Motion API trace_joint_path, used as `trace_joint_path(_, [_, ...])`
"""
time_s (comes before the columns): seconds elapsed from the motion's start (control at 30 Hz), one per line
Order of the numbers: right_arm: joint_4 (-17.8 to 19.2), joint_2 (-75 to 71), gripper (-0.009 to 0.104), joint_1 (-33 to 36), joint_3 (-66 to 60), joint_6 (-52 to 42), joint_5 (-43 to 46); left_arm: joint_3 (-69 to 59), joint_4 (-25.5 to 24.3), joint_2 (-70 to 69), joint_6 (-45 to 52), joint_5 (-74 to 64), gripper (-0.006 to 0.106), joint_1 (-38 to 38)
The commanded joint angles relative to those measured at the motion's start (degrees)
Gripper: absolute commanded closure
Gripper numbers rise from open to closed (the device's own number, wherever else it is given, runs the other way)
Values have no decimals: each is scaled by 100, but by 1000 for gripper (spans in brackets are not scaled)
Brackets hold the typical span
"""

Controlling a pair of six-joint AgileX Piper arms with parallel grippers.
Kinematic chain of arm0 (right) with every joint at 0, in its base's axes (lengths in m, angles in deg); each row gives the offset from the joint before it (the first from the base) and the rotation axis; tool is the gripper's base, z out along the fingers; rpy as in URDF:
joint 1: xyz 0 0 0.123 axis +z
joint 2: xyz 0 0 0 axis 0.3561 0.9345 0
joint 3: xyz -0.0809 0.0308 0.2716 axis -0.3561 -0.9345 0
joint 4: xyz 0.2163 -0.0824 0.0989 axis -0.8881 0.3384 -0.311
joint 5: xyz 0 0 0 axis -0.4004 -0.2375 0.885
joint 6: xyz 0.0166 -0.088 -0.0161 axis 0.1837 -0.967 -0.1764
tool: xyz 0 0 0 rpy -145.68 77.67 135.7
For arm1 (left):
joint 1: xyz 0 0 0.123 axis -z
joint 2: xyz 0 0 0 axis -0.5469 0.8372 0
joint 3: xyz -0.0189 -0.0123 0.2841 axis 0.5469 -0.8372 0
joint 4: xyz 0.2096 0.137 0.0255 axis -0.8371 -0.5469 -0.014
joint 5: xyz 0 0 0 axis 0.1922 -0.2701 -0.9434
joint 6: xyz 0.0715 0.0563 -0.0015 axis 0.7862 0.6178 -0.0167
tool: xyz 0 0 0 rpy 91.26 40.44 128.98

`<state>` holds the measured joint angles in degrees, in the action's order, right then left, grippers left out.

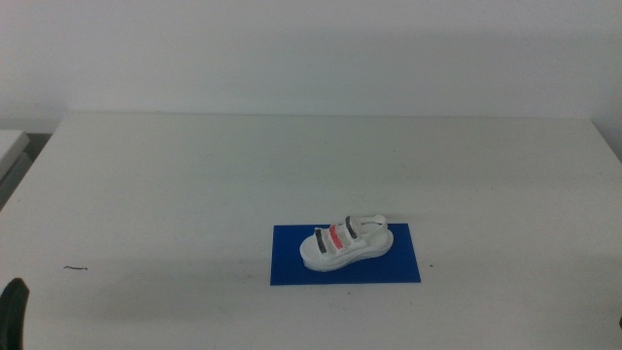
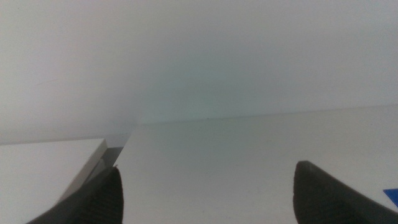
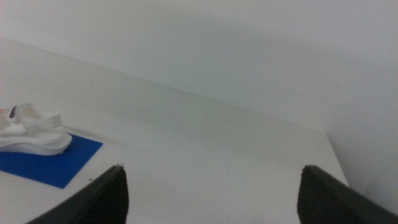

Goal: Use one arm to grab the shoe from the table and place it on the mat.

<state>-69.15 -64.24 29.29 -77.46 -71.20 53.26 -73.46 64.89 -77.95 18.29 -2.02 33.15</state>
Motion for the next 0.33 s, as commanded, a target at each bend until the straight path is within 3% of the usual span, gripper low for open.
trace_joint_path(0.0, [-58,-30,9,-45,-20,-17,42,-2,23,28,-8,71,7,1])
trace_joint_path(0.3, [-33,-30,9,-45,-20,89,42,-2,23,28,-8,71,7,1])
